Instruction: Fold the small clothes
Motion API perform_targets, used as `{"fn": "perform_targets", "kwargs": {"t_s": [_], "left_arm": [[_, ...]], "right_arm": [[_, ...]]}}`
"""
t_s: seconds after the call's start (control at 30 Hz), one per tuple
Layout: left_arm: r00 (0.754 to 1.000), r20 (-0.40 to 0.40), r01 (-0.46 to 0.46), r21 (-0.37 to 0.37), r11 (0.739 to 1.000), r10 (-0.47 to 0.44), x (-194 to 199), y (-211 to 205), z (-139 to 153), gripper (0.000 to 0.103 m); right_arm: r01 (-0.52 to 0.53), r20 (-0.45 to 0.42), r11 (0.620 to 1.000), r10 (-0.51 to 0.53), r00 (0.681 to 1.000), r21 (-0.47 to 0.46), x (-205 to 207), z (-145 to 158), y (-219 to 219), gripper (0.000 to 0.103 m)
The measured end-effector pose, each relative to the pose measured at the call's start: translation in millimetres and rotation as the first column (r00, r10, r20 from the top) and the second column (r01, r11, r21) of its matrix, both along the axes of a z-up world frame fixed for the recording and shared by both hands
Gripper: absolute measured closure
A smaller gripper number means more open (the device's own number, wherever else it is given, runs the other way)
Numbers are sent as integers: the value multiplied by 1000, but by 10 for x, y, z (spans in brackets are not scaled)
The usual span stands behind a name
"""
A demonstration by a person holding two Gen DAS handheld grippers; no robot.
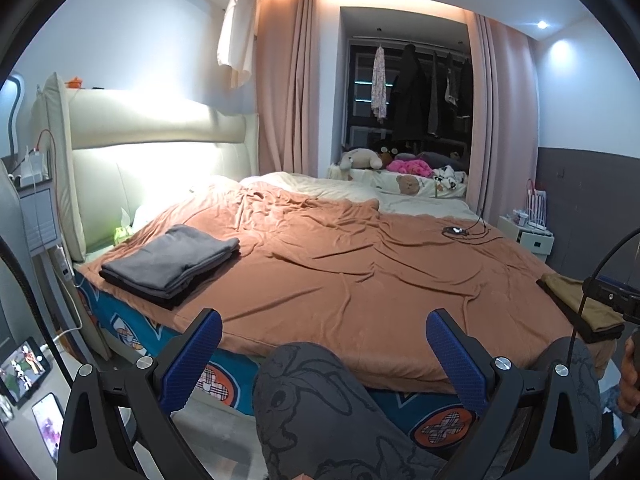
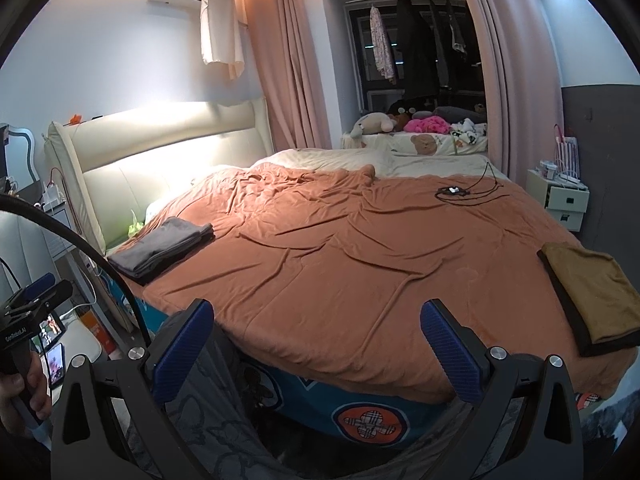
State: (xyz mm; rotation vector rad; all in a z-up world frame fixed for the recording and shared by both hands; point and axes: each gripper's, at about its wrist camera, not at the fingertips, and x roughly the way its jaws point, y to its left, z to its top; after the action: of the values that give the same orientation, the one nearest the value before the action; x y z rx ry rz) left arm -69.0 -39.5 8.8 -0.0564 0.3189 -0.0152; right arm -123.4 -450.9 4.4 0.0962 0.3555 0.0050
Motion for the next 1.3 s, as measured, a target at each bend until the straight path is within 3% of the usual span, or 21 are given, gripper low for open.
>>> {"fn": "perform_targets", "kwargs": {"t_s": [1.3], "left_arm": [[1000, -5, -4, 7, 1000, 4, -67, -13, -53, 1]], "right_arm": [[-18, -20, 1000, 18, 1000, 24, -32, 4, -79, 0]]}}
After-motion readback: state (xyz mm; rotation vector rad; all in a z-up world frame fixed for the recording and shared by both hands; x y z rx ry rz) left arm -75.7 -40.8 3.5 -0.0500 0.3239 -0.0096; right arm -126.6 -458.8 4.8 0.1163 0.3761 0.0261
